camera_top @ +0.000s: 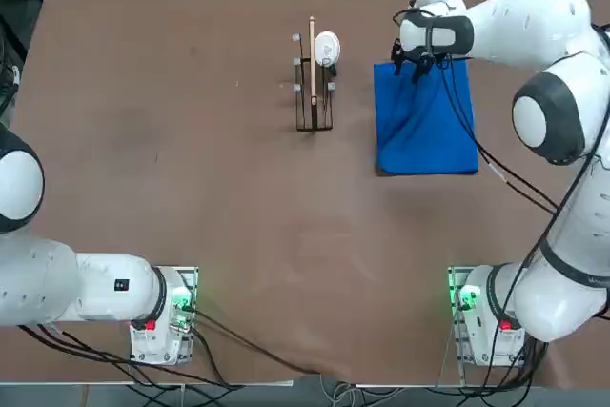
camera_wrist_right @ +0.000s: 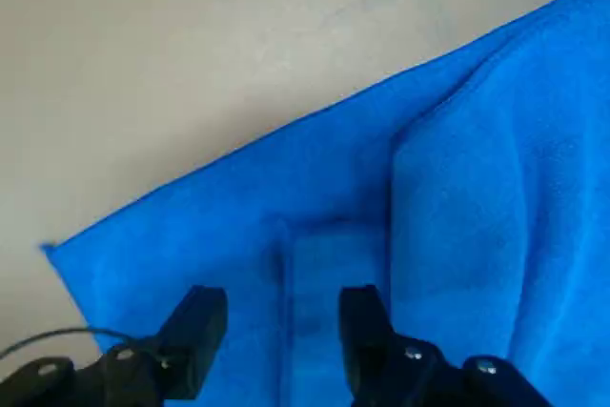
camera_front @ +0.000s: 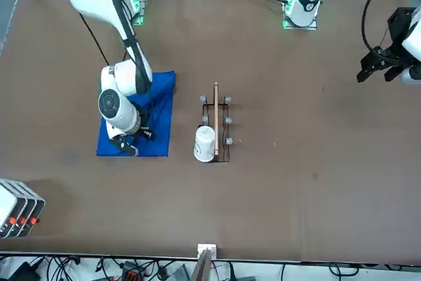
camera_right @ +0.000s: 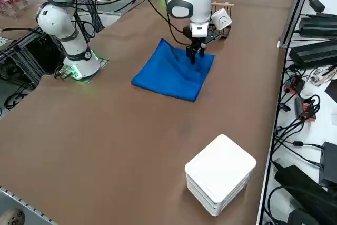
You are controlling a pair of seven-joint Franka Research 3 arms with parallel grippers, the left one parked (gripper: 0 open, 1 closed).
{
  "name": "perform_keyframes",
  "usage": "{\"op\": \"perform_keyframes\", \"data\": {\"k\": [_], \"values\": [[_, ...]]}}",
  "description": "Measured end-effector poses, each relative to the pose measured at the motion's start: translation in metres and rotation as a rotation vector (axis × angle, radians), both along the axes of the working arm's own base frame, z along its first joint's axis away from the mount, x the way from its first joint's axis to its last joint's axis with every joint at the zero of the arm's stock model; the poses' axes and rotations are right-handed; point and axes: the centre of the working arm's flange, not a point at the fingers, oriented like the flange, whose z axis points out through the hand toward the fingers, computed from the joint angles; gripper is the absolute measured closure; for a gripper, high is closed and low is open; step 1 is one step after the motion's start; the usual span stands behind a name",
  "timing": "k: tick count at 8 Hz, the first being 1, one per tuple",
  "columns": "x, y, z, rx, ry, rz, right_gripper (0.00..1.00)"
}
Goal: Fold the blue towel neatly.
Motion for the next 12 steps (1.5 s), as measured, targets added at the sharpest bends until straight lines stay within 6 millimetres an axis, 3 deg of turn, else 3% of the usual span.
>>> {"op": "perform_keyframes", "data": {"k": [7,12], "values": [[0.005,-0.017,-0.019,-0.009,-0.005,-0.095,0.28],[0.005,-0.017,-0.025,-0.013,-0.001,-0.098,0.39]]}}
